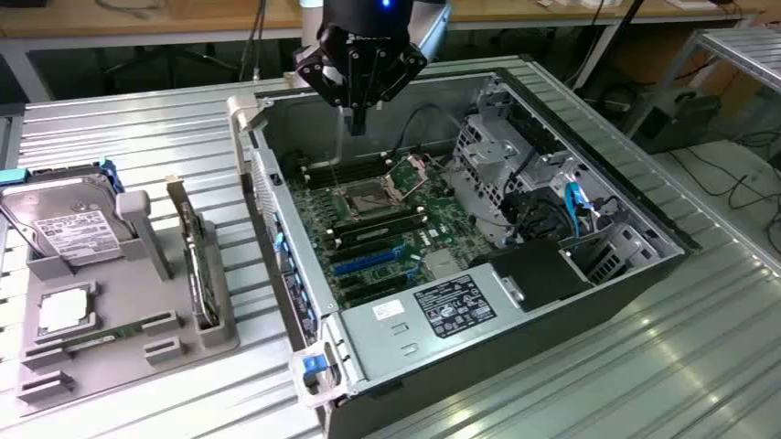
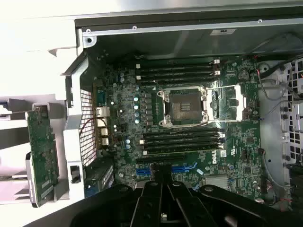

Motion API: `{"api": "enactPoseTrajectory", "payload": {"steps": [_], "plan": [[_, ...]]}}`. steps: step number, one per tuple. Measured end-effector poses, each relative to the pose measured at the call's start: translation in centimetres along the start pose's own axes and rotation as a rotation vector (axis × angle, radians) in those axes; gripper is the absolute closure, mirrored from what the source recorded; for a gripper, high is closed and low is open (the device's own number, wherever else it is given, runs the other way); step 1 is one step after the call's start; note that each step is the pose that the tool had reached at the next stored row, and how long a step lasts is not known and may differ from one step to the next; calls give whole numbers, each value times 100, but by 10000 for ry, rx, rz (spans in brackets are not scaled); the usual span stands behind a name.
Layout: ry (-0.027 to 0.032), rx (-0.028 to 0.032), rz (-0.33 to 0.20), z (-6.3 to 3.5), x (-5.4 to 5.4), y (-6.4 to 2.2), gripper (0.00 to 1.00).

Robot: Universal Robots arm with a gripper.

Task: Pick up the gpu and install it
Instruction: 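Reach for the gpu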

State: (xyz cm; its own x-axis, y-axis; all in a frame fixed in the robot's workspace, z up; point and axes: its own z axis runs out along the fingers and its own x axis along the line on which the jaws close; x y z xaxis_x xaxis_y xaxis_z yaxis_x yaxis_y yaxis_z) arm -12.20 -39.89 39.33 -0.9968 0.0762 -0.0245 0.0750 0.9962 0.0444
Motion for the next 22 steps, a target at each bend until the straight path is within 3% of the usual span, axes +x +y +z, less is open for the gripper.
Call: {"api": "enactPoseTrajectory", "payload": {"steps": [18,22], "plan": [[0,1,0,0,0,0,89],[0,2,1,-5,63,-78,89]]}}
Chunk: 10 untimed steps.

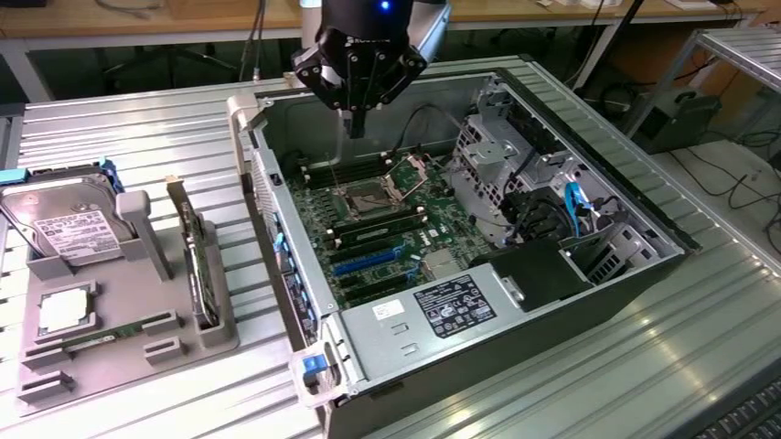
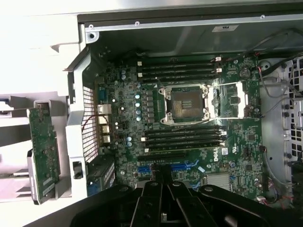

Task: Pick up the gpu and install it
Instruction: 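Reach for the gpu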

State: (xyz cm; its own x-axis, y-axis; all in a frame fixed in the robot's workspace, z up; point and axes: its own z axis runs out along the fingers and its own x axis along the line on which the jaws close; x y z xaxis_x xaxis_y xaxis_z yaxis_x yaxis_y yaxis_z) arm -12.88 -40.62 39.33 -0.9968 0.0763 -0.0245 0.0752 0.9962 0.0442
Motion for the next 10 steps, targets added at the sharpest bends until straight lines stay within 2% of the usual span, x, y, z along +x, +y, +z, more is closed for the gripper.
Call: {"api": "enactPoseTrajectory", "payload": {"steps": [3,10], "plan": [[0,-1,-1,-4,86,-65,89],[1,1,0,-14,377,-154,89]]}}
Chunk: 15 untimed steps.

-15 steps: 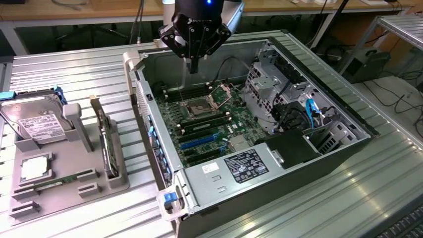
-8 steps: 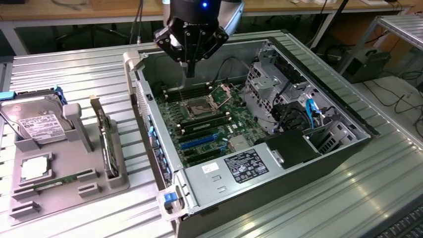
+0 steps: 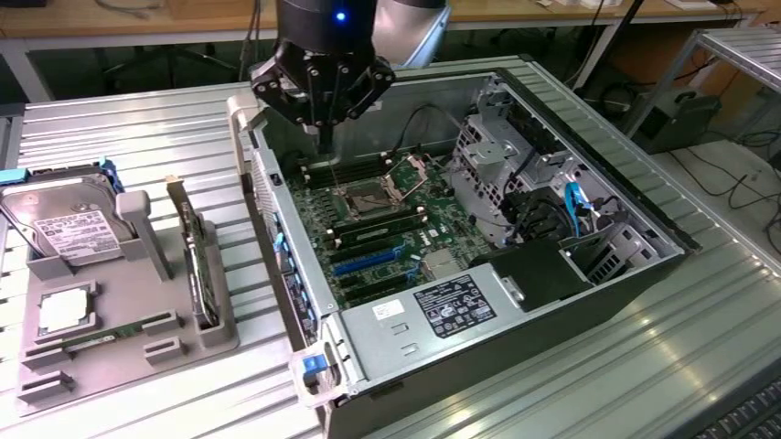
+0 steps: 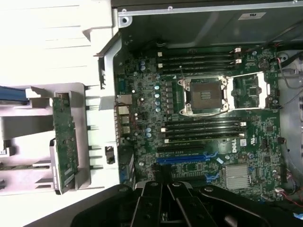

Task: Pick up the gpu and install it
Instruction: 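Reach for the gpu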

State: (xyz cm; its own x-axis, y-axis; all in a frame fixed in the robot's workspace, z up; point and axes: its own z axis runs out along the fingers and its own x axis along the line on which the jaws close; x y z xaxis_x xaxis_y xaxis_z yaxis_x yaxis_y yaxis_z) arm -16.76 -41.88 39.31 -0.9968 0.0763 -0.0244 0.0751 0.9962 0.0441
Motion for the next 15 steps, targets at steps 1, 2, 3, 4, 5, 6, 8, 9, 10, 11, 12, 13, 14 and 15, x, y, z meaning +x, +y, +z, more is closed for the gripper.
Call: {"api": "enactPoseTrajectory", "payload": {"steps": [1,2,3,4,5,6,8,9,10,11,12,13,14,15], "plan": [[-1,-1,0,-1,46,-13,89],[-2,-2,-1,-1,87,-24,89],[-1,-2,-2,-3,136,-36,89],[-1,-1,0,-5,188,-49,89],[-1,-1,0,-7,264,-67,89],[-2,-3,-2,-8,328,-82,89],[-1,-1,0,-11,419,-102,89],[-1,-1,0,-12,465,-112,89],[-1,-1,-1,-14,512,-121,89],[-1,-2,-2,-14,554,-130,89],[-2,-3,-2,-15,597,-138,89],[-1,-1,0,-16,645,-146,89],[0,0,0,-17,691,-154,89],[0,-1,-1,-17,735,-160,89]]}}
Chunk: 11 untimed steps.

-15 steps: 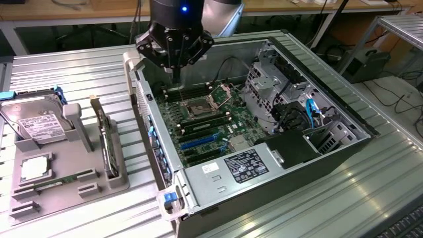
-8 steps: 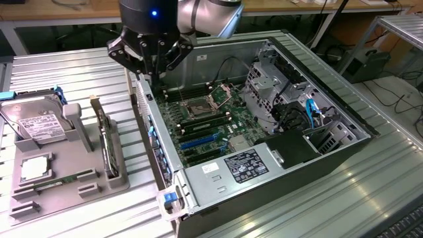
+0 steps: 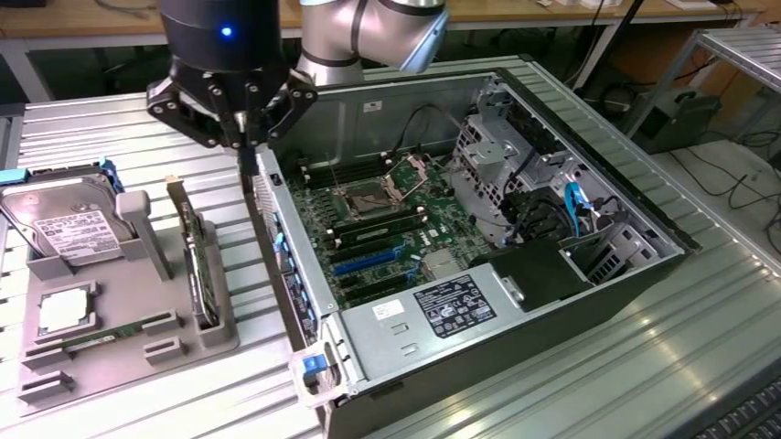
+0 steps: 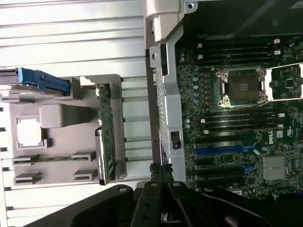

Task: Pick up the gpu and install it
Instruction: 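Reach for the gpu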

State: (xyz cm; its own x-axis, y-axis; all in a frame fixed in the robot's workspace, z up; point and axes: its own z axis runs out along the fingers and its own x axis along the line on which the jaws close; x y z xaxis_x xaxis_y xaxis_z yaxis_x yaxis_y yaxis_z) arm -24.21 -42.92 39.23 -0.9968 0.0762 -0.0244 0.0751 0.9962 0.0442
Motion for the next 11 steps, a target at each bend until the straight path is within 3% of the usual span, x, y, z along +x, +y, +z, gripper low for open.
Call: {"api": "enactPoseTrajectory", "payload": {"steps": [5,11], "plan": [[-1,0,-1,35,253,-25,89],[-1,3,1,155,597,-55,89]]}}
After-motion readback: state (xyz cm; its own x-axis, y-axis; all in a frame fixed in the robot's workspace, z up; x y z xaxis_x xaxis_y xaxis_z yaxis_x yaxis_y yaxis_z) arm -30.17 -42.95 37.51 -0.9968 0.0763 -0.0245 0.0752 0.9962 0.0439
